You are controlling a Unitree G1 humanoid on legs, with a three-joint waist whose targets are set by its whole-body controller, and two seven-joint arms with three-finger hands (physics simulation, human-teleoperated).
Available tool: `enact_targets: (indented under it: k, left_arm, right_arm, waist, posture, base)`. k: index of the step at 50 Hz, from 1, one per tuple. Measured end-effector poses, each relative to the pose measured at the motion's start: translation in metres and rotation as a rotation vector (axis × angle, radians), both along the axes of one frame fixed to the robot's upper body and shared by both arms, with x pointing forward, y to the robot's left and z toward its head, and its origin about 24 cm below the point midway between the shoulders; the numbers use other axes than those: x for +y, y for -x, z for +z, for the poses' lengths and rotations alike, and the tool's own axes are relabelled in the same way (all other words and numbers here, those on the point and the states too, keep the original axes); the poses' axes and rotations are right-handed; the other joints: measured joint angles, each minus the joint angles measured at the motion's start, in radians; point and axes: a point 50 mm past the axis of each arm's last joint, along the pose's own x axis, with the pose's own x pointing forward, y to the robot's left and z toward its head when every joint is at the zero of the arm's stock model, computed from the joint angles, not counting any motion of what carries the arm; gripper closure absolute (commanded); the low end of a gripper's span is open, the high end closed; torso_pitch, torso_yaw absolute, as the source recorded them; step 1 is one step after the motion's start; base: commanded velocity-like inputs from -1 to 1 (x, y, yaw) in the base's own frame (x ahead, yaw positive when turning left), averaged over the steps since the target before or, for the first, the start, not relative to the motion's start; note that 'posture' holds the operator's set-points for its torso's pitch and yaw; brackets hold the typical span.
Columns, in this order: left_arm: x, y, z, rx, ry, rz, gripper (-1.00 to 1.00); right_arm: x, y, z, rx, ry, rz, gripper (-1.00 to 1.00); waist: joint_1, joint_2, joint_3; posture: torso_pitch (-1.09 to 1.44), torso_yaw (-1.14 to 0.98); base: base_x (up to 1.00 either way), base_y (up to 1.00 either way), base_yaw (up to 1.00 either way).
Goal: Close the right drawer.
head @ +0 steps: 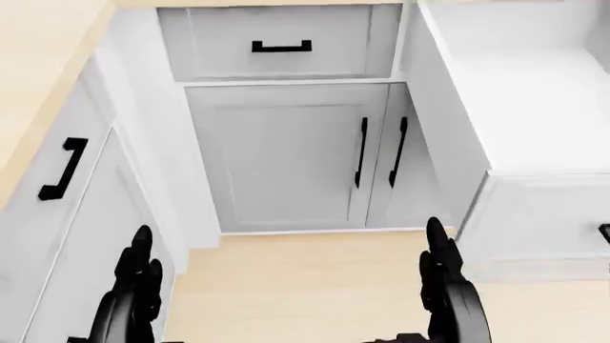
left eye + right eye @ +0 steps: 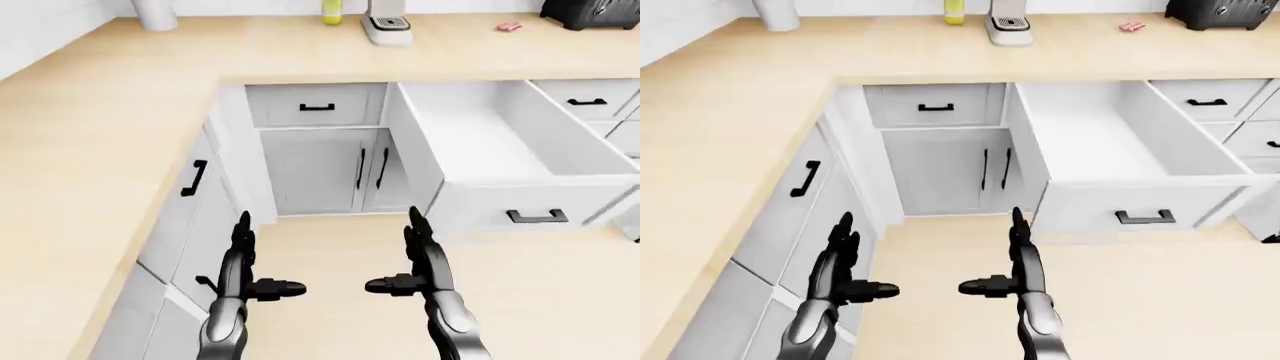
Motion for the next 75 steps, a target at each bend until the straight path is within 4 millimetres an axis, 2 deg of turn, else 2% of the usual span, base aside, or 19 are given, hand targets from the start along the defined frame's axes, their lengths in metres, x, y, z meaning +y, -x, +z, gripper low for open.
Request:
enact_targets:
  k: [1, 3, 5, 7, 9, 13, 16, 18, 22, 27, 29, 37, 49, 52, 56, 65, 69, 71, 75]
  left_arm:
    - [0.0, 0.001, 0.007, -0.025, 0.017, -0.001, -1.0]
    - [0.003, 0.0, 0.035, -0.145, 0.046, 0.006, -1.0]
    - [0.005, -0.001, 0.047, -0.215, 0.039, 0.008, -1.0]
    - [0.003, 0.003, 0.047, -0.228, 0.027, -0.003, -1.0]
    - [0.002, 0.009, 0.052, -0.237, 0.021, -0.01, -1.0]
    - [0.006, 0.013, 0.078, -0.346, 0.008, 0.005, -1.0]
    - [0.011, 0.03, 0.115, -0.515, 0.012, 0.042, -1.0]
    - [0.017, 0.036, 0.138, -0.648, 0.008, 0.077, -1.0]
    - [0.018, 0.074, 0.183, -0.894, 0.022, 0.085, -1.0]
    - [0.017, 0.104, 0.213, -1.088, 0.066, 0.064, -1.0]
    - [0.019, 0.105, 0.216, -1.103, 0.076, 0.071, -1.0]
    - [0.021, 0.099, 0.209, -1.031, 0.122, 0.062, -1.0]
    - [0.019, 0.098, 0.207, -1.022, 0.121, 0.053, -1.0]
    - [0.02, 0.098, 0.206, -1.016, 0.118, 0.06, -1.0]
    - [0.019, 0.098, 0.206, -1.02, 0.121, 0.054, -1.0]
    - [0.02, 0.1, 0.206, -1.035, 0.117, 0.052, -1.0]
    - [0.019, 0.099, 0.205, -1.018, 0.128, 0.043, -1.0]
    - [0.018, 0.1, 0.206, -1.025, 0.126, 0.038, -1.0]
    - [0.018, 0.102, 0.208, -1.038, 0.122, 0.04, -1.0]
  right_arm:
    - [-0.001, 0.004, 0.006, -0.027, 0.017, 0.002, -1.0]
    - [-0.001, 0.011, 0.031, -0.156, 0.056, 0.019, -1.0]
    - [-0.001, 0.01, 0.039, -0.215, 0.079, 0.018, -1.0]
    - [-0.002, 0.014, 0.041, -0.23, 0.082, 0.018, -1.0]
    - [-0.001, 0.018, 0.048, -0.26, 0.078, 0.024, -1.0]
    - [-0.001, 0.02, 0.066, -0.353, 0.076, 0.035, -1.0]
    - [0.003, 0.04, 0.098, -0.513, 0.093, 0.061, -1.0]
    - [0.008, 0.048, 0.12, -0.656, 0.11, 0.089, -1.0]
    - [0.009, 0.082, 0.164, -0.913, 0.176, 0.072, -1.0]
    - [0.009, 0.106, 0.198, -1.087, 0.177, 0.043, -1.0]
    - [0.009, 0.107, 0.202, -1.099, 0.153, 0.042, -1.0]
    - [0.002, 0.099, 0.19, -1.038, 0.194, -0.026, -1.0]
    - [0.002, 0.102, 0.187, -1.053, 0.203, -0.038, -1.0]
    - [0.004, 0.1, 0.185, -1.048, 0.201, -0.015, -1.0]
    - [0.003, 0.102, 0.185, -1.053, 0.208, -0.02, -1.0]
    - [0.005, 0.1, 0.183, -1.037, 0.211, -0.004, -1.0]
    - [0.004, 0.098, 0.181, -1.023, 0.214, -0.005, -1.0]
    - [0.004, 0.098, 0.183, -1.027, 0.212, -0.007, -1.0]
    - [0.006, 0.099, 0.184, -1.034, 0.208, 0.001, -1.0]
  waist:
    - [0.001, -0.004, -0.01]
    - [0.002, -0.006, -0.056]
    - [0.003, -0.013, -0.041]
    - [0.005, -0.009, -0.056]
    - [0.004, -0.007, -0.054]
    - [0.005, -0.005, -0.057]
    - [0.006, -0.004, -0.057]
    - [0.004, -0.003, -0.067]
    - [0.005, -0.004, -0.075]
    - [0.006, -0.003, -0.078]
    - [0.006, -0.003, -0.078]
    - [0.004, -0.001, -0.054]
    - [0.005, -0.002, -0.054]
    - [0.001, -0.001, -0.034]
    - [-0.008, -0.011, -0.024]
    - [0.001, 0.005, -0.047]
    - [0.002, 0.019, -0.032]
    - [0.004, 0.027, -0.033]
    - [-0.001, 0.006, -0.051]
  posture:
    - [0.0, 0.0]
    - [0.0, 0.0]
    - [0.0, 0.0]
    - [0.0, 0.0]
    - [0.0, 0.0]
    - [0.0, 0.0]
    - [0.0, 0.0]
    - [0.0, 0.0]
    - [0.0, 0.0]
    - [0.0, 0.0]
    - [0.0, 0.0]
    - [0.0, 0.0]
    - [0.0, 0.0]
    - [0.0, 0.0]
    - [0.0, 0.0]
    - [0.0, 0.0]
    - [0.0, 0.0]
    - [0.0, 0.0]
    - [0.0, 0.0]
  base:
    - [0.0, 0.0, 0.0]
    - [0.0, 0.0, 0.0]
    - [0.0, 0.0, 0.0]
    - [0.0, 0.0, 0.0]
    - [0.0, 0.0, 0.0]
    - [0.0, 0.0, 0.0]
    - [0.0, 0.0, 0.0]
    - [0.0, 0.0, 0.0]
    - [0.0, 0.0, 0.0]
    - [0.0, 0.0, 0.0]
    - [0.0, 0.0, 0.0]
    - [0.0, 0.0, 0.0]
    - [0.0, 0.0, -0.04]
    - [0.0, 0.0, -0.43]
    - [0.0, 0.0, -0.29]
    - [0.0, 0.0, 0.0]
    - [0.0, 0.0, -0.07]
    - [0.0, 0.0, -0.05]
    - [0.0, 0.0, -0.04]
